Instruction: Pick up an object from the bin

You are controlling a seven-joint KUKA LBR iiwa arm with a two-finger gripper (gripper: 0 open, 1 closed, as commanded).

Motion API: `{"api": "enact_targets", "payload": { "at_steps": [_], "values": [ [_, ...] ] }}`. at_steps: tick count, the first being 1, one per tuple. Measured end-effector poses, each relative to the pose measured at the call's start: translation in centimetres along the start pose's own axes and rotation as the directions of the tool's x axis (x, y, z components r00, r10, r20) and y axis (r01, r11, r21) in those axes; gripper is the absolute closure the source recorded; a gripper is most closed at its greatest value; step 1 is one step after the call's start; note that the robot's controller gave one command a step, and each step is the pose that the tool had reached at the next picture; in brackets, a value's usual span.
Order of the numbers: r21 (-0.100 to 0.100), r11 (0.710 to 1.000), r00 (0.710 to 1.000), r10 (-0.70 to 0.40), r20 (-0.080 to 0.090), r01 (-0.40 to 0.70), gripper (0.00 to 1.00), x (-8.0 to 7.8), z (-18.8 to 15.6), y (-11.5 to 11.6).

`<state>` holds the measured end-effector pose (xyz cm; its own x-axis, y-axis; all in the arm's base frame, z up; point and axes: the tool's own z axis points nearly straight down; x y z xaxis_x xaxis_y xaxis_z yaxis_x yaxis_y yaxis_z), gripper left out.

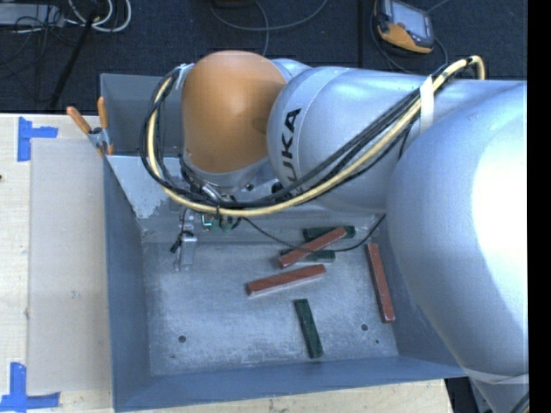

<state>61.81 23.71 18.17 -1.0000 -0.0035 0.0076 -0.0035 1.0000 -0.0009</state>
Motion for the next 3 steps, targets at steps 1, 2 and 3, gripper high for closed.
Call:
{"api": "enact_targets", "payload": {
  "at_steps": [1, 2, 3],
  "values": [
    [0.001, 0.991, 0.991, 0.137, 0.005, -0.137, 0.0, -0.2, 1.6, -6.2],
    [0.002, 0.99, 0.99, 0.142, 0.001, -0.142, 0.0, 1.1, 7.2, -9.8],
    [0.003, 0.984, 0.984, 0.179, -0.001, -0.179, 0.0, 5.4, 10.8, -15.5]
  ]
}}
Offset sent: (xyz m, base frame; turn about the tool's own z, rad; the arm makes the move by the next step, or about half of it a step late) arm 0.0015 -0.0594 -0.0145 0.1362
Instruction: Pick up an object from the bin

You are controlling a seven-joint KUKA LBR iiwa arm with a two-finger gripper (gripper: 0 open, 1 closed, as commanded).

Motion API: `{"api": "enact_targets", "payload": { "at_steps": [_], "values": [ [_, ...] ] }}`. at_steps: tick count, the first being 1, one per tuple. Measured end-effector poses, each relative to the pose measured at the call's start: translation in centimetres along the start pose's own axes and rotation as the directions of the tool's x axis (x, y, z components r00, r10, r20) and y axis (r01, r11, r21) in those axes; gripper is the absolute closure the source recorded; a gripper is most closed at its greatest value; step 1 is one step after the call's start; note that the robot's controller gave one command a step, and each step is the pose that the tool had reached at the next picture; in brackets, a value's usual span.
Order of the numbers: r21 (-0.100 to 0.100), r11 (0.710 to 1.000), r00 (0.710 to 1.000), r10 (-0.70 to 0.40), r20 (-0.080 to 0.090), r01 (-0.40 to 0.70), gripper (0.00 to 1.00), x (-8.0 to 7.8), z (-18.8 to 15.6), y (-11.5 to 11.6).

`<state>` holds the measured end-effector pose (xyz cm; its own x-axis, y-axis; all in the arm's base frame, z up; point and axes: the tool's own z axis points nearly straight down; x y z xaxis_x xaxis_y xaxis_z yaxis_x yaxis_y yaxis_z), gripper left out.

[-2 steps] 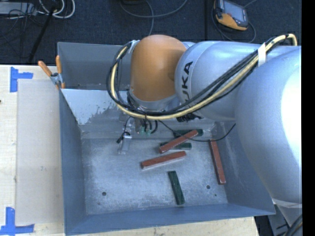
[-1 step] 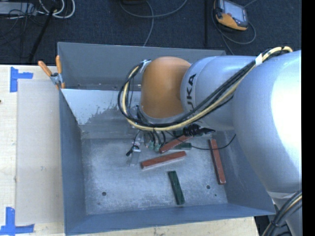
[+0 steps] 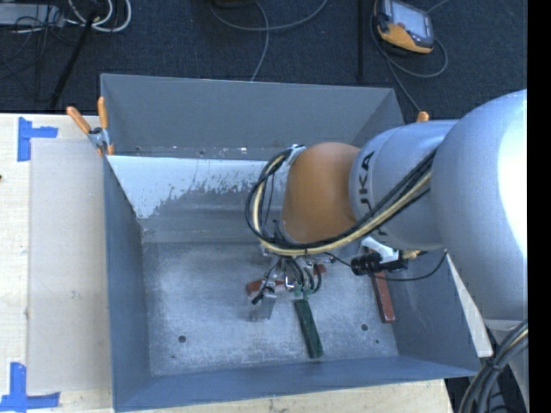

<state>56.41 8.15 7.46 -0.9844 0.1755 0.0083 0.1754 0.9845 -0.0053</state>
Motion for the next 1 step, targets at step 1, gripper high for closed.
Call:
{"api": "enact_targets", "payload": {
  "at_steps": [1],
  "values": [
    [-0.005, 1.0, 1.0, -0.001, 0.007, 0.001, 1.0, -0.2, -0.26, 0.41]
  ]
}}
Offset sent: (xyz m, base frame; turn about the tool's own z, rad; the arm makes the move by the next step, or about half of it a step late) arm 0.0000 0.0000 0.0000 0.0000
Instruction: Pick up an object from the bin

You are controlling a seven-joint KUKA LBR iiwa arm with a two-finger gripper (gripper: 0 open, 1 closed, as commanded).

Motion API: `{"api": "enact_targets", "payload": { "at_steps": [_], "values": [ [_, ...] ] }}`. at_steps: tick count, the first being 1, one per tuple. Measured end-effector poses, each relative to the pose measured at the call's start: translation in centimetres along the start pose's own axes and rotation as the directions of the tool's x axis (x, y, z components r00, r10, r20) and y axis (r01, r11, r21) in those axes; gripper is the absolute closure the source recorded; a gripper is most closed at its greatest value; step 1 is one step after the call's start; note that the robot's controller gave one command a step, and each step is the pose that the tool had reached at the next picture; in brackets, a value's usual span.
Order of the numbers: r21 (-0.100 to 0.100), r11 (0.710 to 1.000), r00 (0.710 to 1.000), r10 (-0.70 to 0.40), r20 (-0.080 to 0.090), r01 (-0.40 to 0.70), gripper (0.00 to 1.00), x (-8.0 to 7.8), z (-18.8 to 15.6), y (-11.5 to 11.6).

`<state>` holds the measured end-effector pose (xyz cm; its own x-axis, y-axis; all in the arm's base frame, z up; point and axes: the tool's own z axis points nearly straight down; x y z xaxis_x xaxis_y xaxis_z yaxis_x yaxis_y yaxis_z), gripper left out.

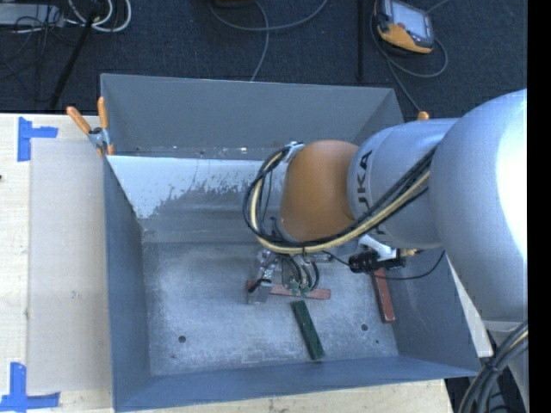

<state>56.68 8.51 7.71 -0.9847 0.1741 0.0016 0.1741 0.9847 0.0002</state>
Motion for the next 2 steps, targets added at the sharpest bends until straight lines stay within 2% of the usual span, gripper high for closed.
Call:
{"api": "enact_targets", "payload": {
  "at_steps": [1, 2],
  "values": [
    [-0.001, 1.0, 1.0, -0.018, 0.004, 0.018, 1.0, 7.5, -11.5, -2.3],
    [0.0, 0.998, 0.998, -0.062, 0.004, 0.062, 1.0, 7.6, -14.8, -2.7]
  ]
}}
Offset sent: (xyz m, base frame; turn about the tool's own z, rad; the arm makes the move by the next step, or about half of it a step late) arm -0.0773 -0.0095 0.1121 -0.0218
